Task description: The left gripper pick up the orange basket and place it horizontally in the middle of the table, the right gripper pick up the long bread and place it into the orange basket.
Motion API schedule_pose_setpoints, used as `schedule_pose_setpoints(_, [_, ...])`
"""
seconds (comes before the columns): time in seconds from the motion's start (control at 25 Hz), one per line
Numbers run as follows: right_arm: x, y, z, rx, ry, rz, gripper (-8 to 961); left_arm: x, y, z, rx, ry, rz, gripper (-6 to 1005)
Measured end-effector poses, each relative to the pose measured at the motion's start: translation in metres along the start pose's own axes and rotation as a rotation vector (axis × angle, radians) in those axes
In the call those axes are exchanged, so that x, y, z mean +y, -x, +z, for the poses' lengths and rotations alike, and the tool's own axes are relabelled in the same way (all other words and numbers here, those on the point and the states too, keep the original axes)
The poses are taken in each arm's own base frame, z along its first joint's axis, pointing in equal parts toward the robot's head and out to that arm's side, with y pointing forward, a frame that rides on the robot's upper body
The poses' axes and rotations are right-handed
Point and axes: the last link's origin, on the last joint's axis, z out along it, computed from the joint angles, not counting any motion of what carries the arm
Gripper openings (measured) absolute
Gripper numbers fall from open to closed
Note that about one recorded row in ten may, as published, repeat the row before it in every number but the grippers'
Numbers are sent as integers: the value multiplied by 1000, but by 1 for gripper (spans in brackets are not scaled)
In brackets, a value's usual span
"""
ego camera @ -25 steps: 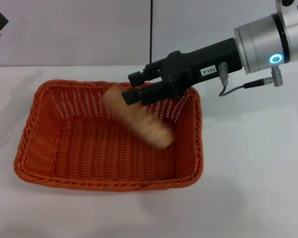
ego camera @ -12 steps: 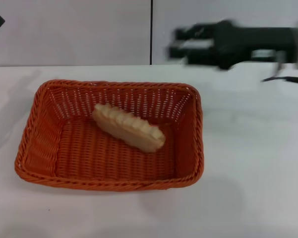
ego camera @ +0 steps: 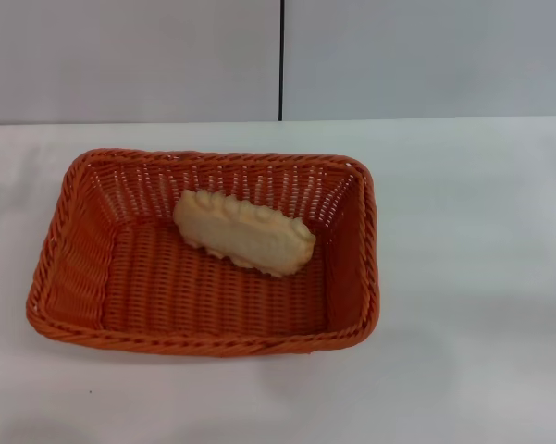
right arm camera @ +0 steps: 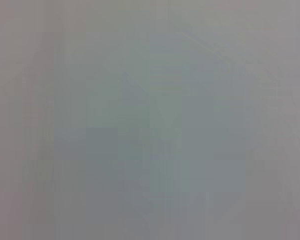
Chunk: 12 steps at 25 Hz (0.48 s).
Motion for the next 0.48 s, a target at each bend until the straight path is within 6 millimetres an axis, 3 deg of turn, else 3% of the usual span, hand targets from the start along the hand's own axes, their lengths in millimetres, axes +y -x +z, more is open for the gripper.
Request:
schedule_pose_setpoints(0.04, [-11,-3,-22,-38,-130,-33,574,-3,6,-20,110,-157,130,710])
schedule_pose_setpoints(0.08, [-11,-3,-22,-38,-130,-33,574,-2,8,-26,134,-199,172,710])
schedule_pose_setpoints(0.2, [-19,-5,-46,-70,-268,-75,574,-1,9,-31,150,-235,216,710])
schedule_pose_setpoints(0.24, [-19,-8,-57,-87,-328,-87,574,2,15,-42,189,-335,295,710])
schedule_pose_setpoints(0.48, [-18,-13,-66,-81,-370,-118,574,9,20,-52,208,-434,402,710])
